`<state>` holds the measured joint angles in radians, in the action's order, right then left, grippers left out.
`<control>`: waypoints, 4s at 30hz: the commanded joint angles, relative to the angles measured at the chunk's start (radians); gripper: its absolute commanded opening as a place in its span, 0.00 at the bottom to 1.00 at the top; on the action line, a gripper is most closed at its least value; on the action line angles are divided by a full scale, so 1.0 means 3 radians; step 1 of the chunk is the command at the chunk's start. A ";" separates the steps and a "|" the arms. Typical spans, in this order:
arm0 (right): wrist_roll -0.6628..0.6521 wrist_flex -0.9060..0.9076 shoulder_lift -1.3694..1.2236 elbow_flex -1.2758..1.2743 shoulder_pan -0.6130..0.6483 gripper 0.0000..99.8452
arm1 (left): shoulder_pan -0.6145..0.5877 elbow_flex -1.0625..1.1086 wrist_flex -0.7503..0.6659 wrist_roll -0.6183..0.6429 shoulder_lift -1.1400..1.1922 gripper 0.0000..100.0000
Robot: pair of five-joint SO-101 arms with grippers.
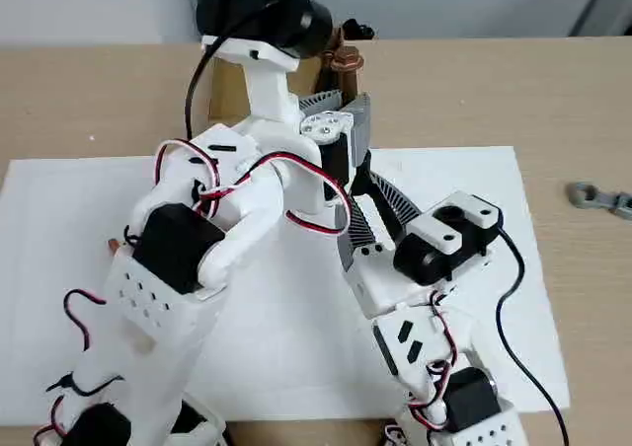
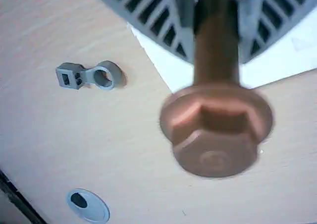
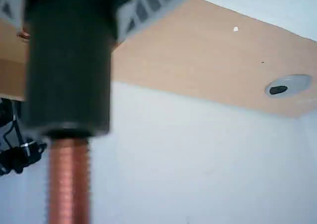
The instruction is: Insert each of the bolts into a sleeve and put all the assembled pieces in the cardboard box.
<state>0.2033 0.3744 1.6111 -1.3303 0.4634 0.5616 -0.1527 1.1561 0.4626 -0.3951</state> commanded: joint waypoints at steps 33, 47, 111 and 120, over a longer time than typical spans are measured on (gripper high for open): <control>-0.0015 -0.0064 0.0054 0.0026 0.0003 0.00 | 0.0005 -0.0023 0.0113 -0.0061 -0.0015 0.00; -0.0015 -0.0064 0.0054 0.0026 0.0003 0.00 | 0.0031 0.0396 -0.0015 -0.0056 -0.0041 0.00; -0.0026 -0.1261 -0.2089 0.1299 -0.0304 0.00 | -0.1974 -0.0371 0.1580 -0.1141 -0.0051 0.01; -0.0015 -0.1854 -0.3547 0.2061 -0.0309 0.00 | -0.2061 -0.0371 0.1637 -0.1156 -0.0051 0.01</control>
<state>0.2018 -0.1074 0.6506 -0.8316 0.3805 -0.0491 -0.2601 1.6441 0.1220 -0.3966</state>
